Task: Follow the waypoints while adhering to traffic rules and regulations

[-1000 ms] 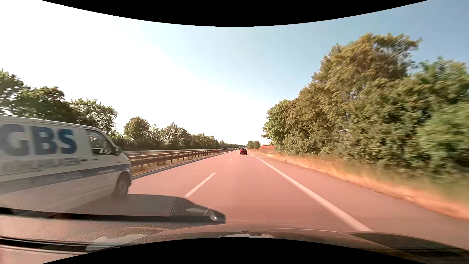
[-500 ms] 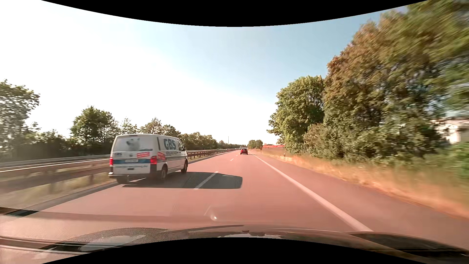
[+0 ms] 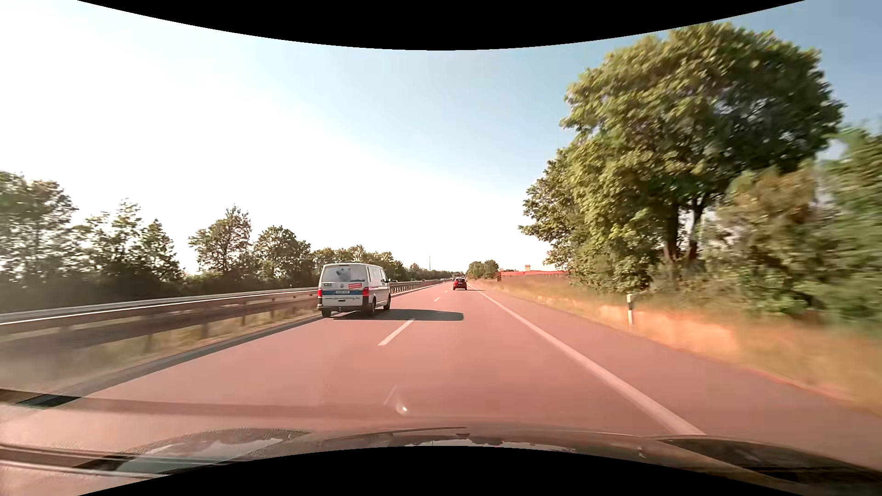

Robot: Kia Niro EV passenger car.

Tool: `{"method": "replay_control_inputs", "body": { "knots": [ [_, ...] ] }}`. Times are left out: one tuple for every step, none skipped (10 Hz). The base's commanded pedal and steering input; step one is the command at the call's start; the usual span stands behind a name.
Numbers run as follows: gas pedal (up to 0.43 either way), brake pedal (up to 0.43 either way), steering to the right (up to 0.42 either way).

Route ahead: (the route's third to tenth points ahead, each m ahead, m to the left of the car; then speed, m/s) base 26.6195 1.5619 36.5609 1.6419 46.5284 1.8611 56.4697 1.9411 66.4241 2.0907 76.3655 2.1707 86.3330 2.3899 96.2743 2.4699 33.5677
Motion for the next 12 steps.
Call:
{"method": "replay_control_inputs", "body": {
  "knots": [
    [0.331,0.006,-0.003],
    [0.331,0.006,-0.003],
    [0.331,0.006,-0.002],
    [0.331,0.006,-0.003],
    [0.331,0.006,-0.003],
    [0.331,0.006,-0.002],
    [0.331,0.006,-0.002],
    [0.339,0.006,-0.002],
    [0.339,0.006,-0.002],
    [0.339,0.006,-0.002],
    [0.339,0.006,-0.003],
    [0.339,0.006,-0.003]
  ]
}}
